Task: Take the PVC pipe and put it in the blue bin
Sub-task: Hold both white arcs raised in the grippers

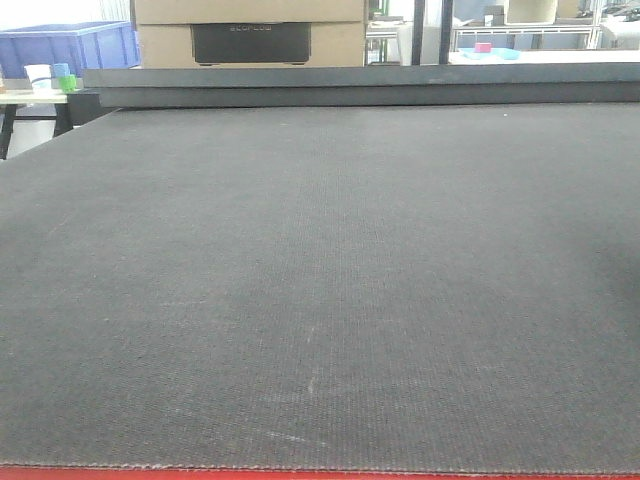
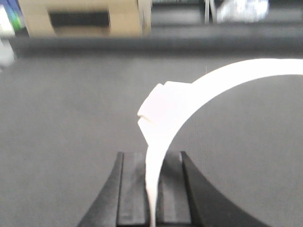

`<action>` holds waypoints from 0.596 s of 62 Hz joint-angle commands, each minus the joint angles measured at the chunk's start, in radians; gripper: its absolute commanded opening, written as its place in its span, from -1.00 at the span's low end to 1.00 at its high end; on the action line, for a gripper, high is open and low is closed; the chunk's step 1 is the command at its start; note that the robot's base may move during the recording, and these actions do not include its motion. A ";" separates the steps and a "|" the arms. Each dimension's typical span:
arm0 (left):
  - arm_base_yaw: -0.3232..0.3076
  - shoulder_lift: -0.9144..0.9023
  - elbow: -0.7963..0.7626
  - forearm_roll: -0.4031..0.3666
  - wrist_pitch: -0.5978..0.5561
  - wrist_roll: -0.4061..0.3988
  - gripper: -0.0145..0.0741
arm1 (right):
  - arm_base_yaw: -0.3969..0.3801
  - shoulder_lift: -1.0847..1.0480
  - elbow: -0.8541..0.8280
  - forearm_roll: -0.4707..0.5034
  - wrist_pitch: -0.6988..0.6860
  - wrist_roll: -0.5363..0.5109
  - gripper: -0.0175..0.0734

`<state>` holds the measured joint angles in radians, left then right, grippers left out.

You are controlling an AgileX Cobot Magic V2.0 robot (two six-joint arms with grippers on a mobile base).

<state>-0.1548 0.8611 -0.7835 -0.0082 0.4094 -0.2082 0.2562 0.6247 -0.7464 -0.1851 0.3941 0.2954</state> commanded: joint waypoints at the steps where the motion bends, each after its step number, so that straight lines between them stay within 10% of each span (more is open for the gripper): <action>1: 0.024 -0.079 0.000 0.043 -0.008 -0.007 -0.92 | -0.003 -0.062 0.002 -0.013 -0.035 -0.010 -0.99; 37: 0.033 -0.315 0.000 0.068 -0.055 -0.007 -0.92 | -0.003 -0.149 0.002 -0.013 -0.095 -0.010 -0.99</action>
<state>-0.1271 0.5536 -0.7830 0.0561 0.3981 -0.2082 0.2562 0.4812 -0.7464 -0.1868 0.3348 0.2954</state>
